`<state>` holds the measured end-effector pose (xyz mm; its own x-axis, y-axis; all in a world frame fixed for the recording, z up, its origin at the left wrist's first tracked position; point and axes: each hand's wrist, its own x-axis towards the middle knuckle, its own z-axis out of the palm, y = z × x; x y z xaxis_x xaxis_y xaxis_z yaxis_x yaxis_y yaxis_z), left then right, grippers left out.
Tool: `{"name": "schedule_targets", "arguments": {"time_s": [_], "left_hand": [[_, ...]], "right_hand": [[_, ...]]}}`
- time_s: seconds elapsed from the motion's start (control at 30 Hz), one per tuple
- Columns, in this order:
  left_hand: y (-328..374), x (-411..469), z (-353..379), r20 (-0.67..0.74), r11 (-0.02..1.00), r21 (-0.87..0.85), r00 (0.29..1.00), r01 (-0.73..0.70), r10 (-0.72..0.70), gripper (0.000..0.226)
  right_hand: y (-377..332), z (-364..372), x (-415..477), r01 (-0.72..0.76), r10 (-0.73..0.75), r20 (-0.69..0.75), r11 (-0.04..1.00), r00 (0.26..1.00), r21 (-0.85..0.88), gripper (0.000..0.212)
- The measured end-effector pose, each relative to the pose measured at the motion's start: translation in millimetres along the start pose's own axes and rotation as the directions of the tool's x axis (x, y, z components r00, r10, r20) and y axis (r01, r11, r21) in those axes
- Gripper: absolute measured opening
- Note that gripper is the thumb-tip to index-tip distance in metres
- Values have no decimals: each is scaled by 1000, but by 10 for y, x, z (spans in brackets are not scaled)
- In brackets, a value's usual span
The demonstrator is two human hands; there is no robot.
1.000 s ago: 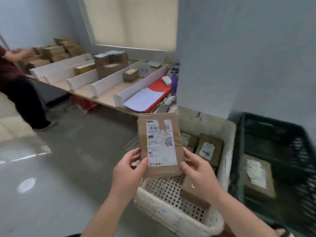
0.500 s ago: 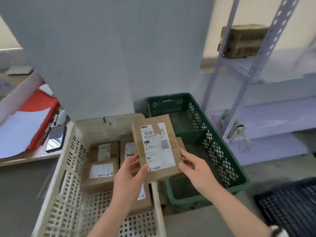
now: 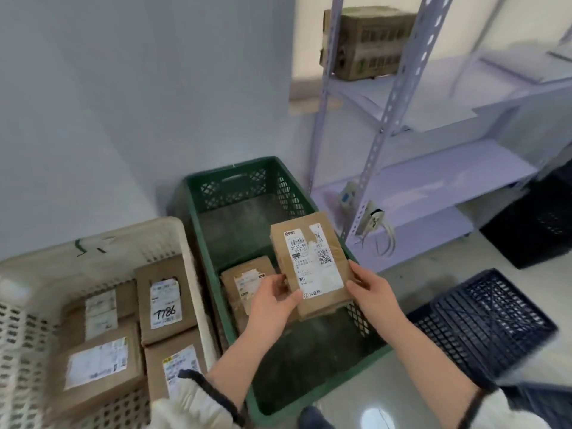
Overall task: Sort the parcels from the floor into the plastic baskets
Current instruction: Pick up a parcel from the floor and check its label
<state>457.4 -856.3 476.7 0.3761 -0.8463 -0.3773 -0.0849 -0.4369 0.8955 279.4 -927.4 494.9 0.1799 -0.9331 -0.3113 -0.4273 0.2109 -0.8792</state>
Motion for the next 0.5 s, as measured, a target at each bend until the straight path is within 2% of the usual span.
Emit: {"name": "schedule_targets", "arguments": {"time_s": [0.17,0.33,0.5], "left_hand": [[-180,526,378,-3,988,79,991,132,-132,50],[-427,742,492,-41,965,153,977,215,-212,51],[-495,823,516,-102,948,241,977,208,-189,48]], "right_hand": [[317,35,592,-126,128,63,991,990,-42,50],[643,163,870,-181,186,129,982,974,-51,53],[804,304,1000,-209,211,146,977,966,-33,51]]}}
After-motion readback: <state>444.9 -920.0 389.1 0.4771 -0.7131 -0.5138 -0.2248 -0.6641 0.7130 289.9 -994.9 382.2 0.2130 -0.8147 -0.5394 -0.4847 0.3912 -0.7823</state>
